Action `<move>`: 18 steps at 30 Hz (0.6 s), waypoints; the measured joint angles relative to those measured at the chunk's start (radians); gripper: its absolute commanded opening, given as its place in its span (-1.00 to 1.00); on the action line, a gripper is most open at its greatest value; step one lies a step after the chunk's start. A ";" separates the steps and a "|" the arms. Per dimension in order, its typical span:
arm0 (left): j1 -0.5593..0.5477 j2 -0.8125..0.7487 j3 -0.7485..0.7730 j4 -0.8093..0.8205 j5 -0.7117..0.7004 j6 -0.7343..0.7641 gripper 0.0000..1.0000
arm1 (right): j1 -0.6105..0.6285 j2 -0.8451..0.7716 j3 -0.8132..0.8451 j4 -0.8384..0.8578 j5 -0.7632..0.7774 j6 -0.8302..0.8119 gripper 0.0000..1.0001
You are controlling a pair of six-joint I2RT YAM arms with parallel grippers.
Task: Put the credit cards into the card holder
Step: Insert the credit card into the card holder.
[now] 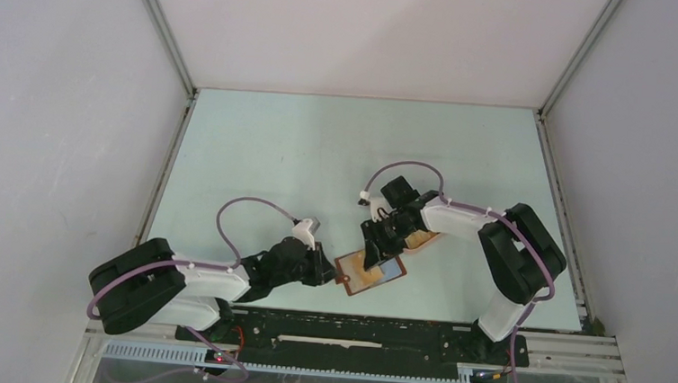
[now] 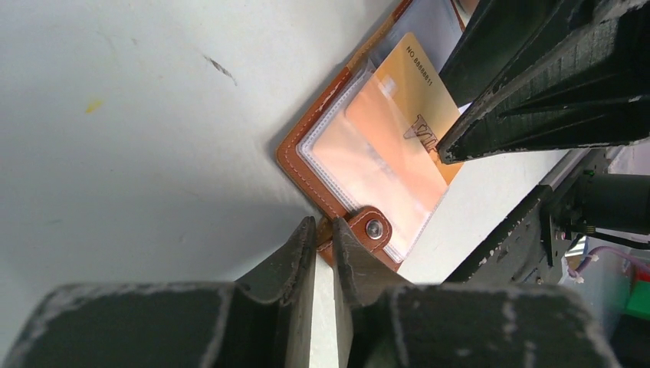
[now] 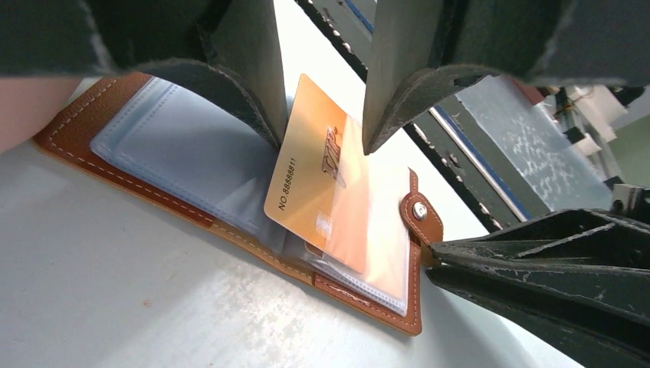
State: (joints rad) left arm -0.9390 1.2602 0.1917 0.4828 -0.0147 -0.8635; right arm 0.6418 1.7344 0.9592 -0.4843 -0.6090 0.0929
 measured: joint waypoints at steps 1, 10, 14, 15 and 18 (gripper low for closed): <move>0.000 0.000 0.000 -0.001 0.000 0.000 -0.67 | 0.009 0.000 0.003 -0.003 0.011 -0.006 -0.05; 0.000 0.029 0.000 0.032 0.002 -0.001 -0.73 | 0.116 -0.003 0.033 -0.031 0.129 -0.056 -0.07; 0.000 0.055 0.000 0.068 0.003 -0.002 -0.73 | 0.174 -0.003 0.051 -0.063 0.176 -0.069 -0.04; 0.000 0.062 0.000 0.077 0.003 -0.002 -0.73 | 0.183 -0.003 0.056 -0.075 0.185 -0.071 -0.03; 0.000 0.085 0.001 0.110 0.003 -0.003 -0.73 | 0.200 0.012 0.077 -0.114 0.197 -0.073 0.01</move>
State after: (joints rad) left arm -0.9394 1.3453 0.1925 0.5930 -0.0116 -0.8661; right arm 0.8421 1.7462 1.0367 -0.5980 -0.4122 0.0196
